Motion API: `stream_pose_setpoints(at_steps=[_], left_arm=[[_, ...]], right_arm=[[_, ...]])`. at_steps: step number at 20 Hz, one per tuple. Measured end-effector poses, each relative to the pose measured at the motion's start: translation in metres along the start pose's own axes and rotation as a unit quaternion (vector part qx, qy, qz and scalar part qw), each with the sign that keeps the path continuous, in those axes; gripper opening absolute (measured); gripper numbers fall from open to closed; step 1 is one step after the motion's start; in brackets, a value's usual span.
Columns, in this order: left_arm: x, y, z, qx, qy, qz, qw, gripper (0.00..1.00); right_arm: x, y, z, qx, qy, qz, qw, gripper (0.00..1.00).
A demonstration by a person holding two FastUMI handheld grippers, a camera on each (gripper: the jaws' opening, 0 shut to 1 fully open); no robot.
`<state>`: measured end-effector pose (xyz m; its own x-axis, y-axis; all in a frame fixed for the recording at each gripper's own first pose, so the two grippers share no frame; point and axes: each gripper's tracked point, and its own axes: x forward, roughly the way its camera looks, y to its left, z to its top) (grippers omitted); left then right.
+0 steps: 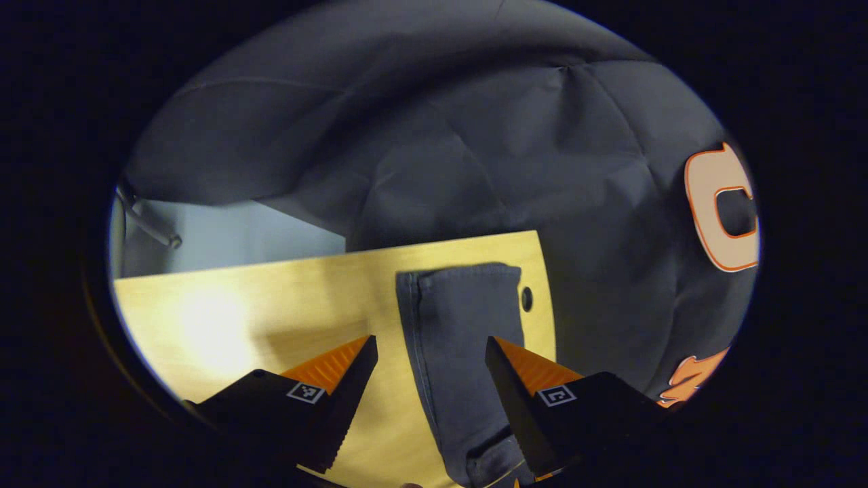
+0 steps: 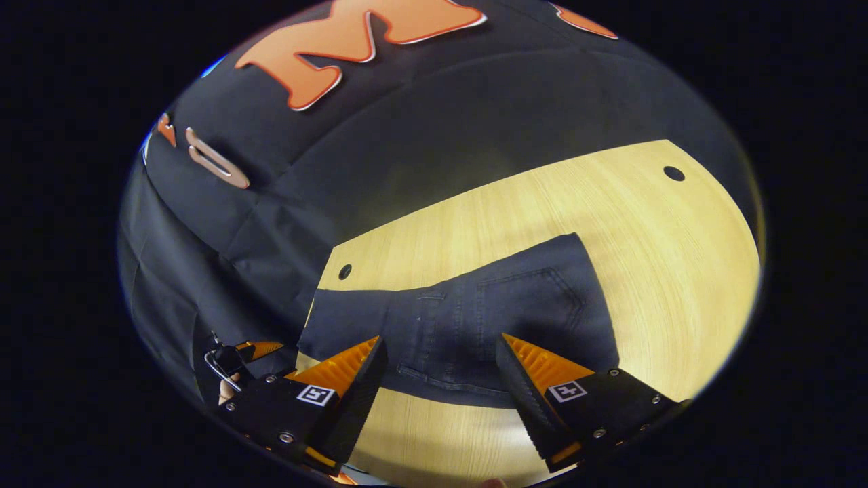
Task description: Grasp the waist and the cuffs of the jeans and fold them to make the two legs overlap; first hold the waist and fold one-third of the jeans toward the cuffs, then hold the cuffs and fold the remaining one-third in the same direction to finish folding.
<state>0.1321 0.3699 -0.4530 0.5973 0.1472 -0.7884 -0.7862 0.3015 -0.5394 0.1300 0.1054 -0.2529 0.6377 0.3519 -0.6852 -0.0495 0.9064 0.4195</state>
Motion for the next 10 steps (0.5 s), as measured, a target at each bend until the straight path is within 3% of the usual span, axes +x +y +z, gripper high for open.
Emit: stream_pose_setpoints(at_steps=[3,6,10], left_arm=[[0.024,-0.005,-0.018,0.007,0.028,0.010,1.000,0.98],[0.038,0.007,-0.027,0.020,0.040,0.054,0.998,0.97],[0.065,-0.026,-0.033,0.006,0.054,-0.006,0.999,0.90]], right_arm=[[0.005,-0.014,-0.004,0.019,0.010,-0.003,1.000,0.98],[0.010,-0.019,-0.009,0.028,0.021,-0.006,0.999,0.99],[0.012,-0.021,-0.012,0.035,0.026,-0.007,0.999,0.99]])
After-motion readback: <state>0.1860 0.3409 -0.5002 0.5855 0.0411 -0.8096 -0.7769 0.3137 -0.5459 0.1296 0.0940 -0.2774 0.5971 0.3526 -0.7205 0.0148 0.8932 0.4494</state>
